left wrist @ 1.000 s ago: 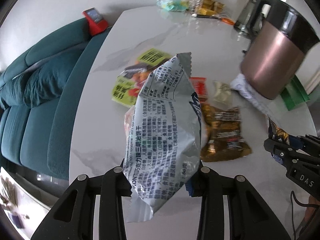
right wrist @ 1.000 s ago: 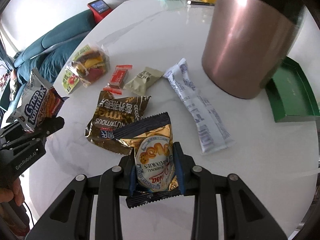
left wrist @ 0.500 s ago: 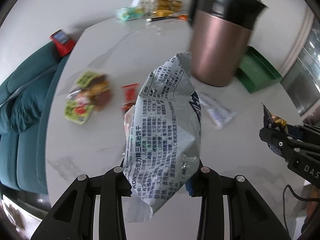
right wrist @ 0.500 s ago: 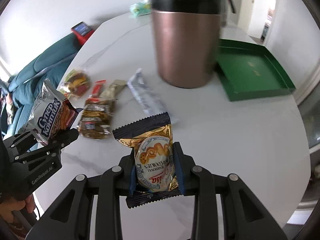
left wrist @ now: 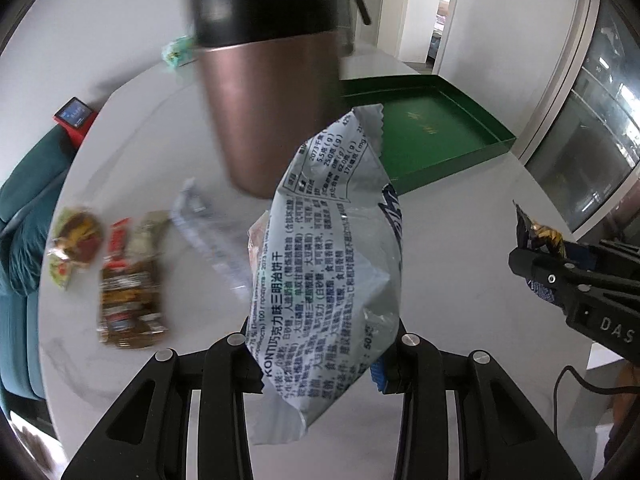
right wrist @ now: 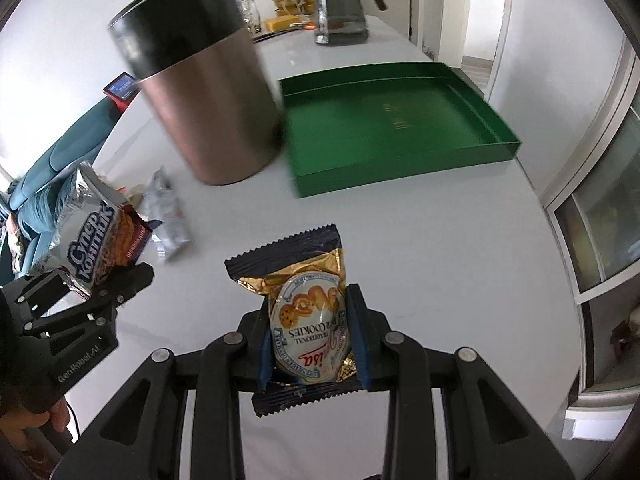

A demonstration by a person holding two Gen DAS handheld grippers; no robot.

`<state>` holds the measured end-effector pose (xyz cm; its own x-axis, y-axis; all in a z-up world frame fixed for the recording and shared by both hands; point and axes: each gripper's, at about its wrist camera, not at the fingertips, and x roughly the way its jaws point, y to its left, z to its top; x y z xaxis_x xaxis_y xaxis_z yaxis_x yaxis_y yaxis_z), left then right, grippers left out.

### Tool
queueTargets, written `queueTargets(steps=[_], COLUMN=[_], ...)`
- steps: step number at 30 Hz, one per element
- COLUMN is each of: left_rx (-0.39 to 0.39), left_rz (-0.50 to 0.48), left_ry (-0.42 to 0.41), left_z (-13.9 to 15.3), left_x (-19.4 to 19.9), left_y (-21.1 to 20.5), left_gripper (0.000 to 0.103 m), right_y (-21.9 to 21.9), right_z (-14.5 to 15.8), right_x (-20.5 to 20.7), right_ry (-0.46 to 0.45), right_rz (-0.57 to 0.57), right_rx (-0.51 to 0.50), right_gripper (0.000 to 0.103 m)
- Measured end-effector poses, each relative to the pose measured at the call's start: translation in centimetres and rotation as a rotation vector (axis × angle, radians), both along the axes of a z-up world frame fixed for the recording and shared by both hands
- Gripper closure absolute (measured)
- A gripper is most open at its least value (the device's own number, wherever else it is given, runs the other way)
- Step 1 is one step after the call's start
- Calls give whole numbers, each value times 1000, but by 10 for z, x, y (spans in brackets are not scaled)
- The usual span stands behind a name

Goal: Organize snacks
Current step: 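Lift both packets and carry them past the canister toward the green tray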

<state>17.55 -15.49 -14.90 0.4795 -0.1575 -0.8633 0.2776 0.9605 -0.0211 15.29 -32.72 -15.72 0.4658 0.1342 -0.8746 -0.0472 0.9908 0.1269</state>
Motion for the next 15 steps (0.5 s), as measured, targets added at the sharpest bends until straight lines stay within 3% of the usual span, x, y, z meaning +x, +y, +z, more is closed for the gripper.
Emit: queueTargets(steps=[9, 15], left_rx=[-48, -49], left_rz=[75, 115], left_ry=[8, -20], left_z=[1, 11], left_x=[34, 79], left_y=[-106, -135], left_gripper=[71, 71], right_y=[-91, -115], right_z=[8, 17], right_x=[42, 100], right_ry=[-9, -36], right_rz=[69, 130], right_rx=[-34, -58], right_gripper=[103, 103])
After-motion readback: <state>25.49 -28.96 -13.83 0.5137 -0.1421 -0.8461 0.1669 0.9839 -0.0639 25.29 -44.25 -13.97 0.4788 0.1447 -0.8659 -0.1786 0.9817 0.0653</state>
